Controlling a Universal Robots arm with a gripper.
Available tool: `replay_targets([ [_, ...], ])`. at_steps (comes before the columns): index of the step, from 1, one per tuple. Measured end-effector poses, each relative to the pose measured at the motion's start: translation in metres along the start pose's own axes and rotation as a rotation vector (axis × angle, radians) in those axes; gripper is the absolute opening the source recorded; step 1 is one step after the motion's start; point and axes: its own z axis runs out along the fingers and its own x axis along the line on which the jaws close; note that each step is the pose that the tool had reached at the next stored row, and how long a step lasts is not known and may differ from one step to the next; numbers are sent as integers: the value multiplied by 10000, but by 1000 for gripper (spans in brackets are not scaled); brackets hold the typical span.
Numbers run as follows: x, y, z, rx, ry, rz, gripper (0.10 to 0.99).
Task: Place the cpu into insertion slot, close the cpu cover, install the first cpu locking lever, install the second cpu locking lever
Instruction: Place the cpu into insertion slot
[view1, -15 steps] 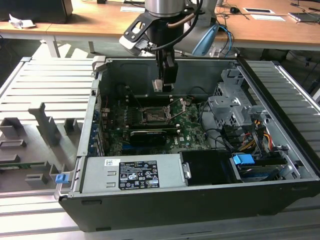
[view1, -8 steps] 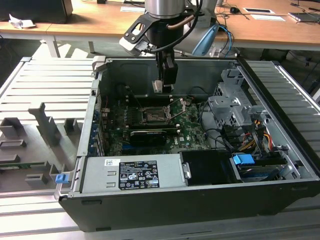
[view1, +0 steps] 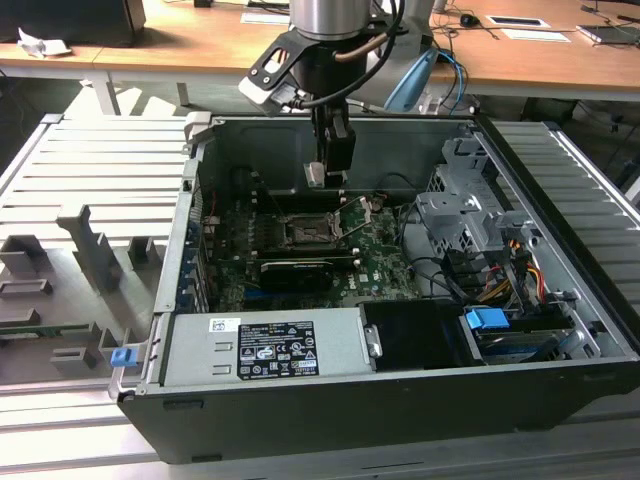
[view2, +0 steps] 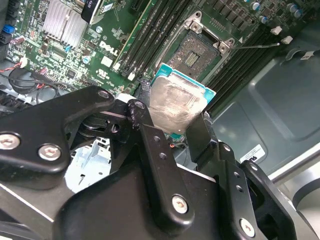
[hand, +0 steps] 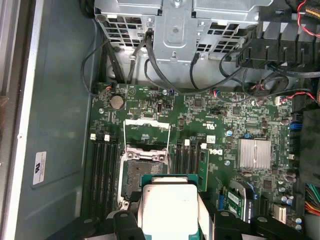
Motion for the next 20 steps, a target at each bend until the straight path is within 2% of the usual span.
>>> replay_targets([
  [20,5,-10,67,-5,-8,123,529],
])
